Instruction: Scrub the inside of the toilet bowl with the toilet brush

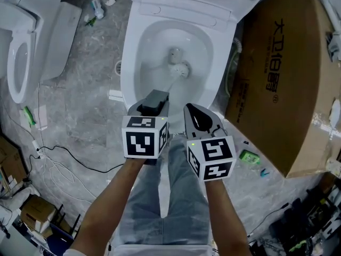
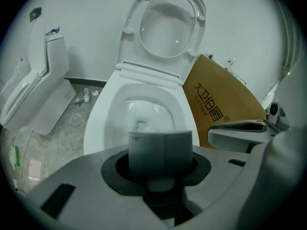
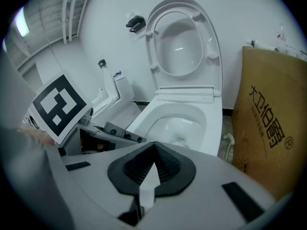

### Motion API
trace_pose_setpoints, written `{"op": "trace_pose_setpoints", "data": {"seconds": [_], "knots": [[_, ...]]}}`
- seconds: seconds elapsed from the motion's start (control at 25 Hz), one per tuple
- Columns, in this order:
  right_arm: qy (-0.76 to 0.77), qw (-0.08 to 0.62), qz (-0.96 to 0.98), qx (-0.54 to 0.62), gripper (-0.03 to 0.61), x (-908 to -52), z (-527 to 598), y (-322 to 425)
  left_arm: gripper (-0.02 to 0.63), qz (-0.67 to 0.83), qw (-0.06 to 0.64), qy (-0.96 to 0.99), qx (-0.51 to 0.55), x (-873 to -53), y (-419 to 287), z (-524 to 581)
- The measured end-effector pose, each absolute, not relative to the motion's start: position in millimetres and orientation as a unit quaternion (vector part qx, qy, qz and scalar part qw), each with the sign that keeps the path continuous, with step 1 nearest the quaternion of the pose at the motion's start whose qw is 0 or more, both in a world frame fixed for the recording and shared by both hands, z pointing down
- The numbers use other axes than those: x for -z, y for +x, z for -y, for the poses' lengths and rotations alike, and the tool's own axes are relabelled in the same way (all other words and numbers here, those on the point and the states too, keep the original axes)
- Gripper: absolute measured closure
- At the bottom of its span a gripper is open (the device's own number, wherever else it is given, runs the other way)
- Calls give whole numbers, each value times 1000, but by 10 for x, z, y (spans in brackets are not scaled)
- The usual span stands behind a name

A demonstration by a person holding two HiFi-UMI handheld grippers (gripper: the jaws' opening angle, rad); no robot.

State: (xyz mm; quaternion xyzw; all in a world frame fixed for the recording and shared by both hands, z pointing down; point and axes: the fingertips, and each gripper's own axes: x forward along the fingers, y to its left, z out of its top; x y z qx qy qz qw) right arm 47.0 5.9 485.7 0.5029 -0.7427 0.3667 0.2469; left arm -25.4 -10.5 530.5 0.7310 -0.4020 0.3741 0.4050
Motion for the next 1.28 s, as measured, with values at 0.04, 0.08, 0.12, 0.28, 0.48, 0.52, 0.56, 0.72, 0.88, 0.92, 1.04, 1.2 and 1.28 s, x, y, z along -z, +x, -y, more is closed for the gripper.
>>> {"op": "trace_pose_setpoints", "data": {"seconds": [0.04,0.08,0.12,0.28,0.48,0.52,0.56,0.72,0.88,0.92,1.04,1.2,1.28], "knots": [[502,247,743,-367,577,-4862,-45,478,457,403,406,731,-373,-5308,-236,128],[502,247,743,-367,577,-4870,-31,487,457,404,406,731,-371,-5311,-215,152],[501,247,744,-367,577,-4876,-17,496,457,405,406,731,-370,-5315,-194,177],[498,248,746,-366,577,-4896,34,517,457,408,405,732,-366,-5328,-136,289],[496,252,746,-367,577,-4914,79,554,457,413,405,732,-359,-5327,-85,425],[496,252,746,-367,577,-4918,87,564,457,415,405,732,-358,-5329,-78,449],[495,253,746,-367,577,-4921,95,571,457,416,405,731,-357,-5330,-71,474],[494,255,746,-368,577,-4941,127,607,457,421,405,731,-353,-5340,-46,574],[491,256,746,-369,577,-4966,171,620,457,429,405,728,-349,-5356,-64,680],[491,256,747,-369,577,-4969,183,619,457,432,404,727,-349,-5358,-74,701],[490,252,749,-366,577,-4970,231,606,457,438,403,724,-348,-5368,-120,752],[492,244,754,-360,577,-4935,332,566,457,445,403,718,-352,-5403,-202,767],[494,240,756,-357,577,-4920,387,540,457,445,403,714,-361,-5452,-245,727]]}}
